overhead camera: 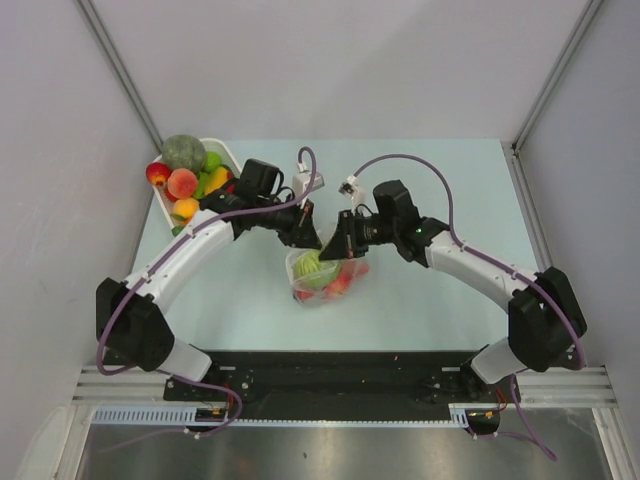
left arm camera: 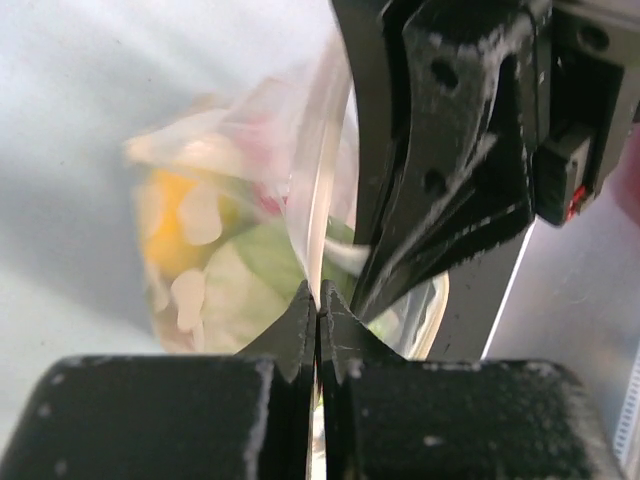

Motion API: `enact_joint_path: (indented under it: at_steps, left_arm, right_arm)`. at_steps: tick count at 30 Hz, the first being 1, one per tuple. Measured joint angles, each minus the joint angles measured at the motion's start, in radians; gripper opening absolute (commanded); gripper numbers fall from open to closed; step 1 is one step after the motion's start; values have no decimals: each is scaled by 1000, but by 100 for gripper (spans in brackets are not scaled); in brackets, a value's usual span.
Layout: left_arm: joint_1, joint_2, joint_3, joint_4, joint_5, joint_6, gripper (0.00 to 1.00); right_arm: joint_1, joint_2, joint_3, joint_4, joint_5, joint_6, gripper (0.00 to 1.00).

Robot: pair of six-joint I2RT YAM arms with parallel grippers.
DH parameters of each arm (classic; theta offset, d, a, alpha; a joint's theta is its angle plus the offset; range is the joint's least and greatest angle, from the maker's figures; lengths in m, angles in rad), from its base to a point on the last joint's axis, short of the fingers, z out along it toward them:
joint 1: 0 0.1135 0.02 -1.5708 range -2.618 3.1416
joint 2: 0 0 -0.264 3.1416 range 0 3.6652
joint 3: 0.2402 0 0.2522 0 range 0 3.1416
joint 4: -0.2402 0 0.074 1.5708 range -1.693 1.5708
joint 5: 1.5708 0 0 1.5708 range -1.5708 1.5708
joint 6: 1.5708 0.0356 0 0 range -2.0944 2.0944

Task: Place the food in the zip-top bag and seal the zipper
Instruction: Zip the zipper food storage bag at the center of the board.

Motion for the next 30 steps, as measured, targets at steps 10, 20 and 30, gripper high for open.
enact_joint_path:
  at_steps: [10, 20, 30]
  left_arm:
    - [-19, -42, -20, 7, 65, 12, 54]
    - [-41, -47, -75, 48, 56, -42, 76]
    - [-41, -163, -73, 95, -136, -29, 91]
  right_arm:
    - [-14, -89, -83, 30, 180, 96, 0]
    - [-13, -85, -90, 76, 232, 174, 0]
    - [-9, -108, -148, 89, 239, 159, 0]
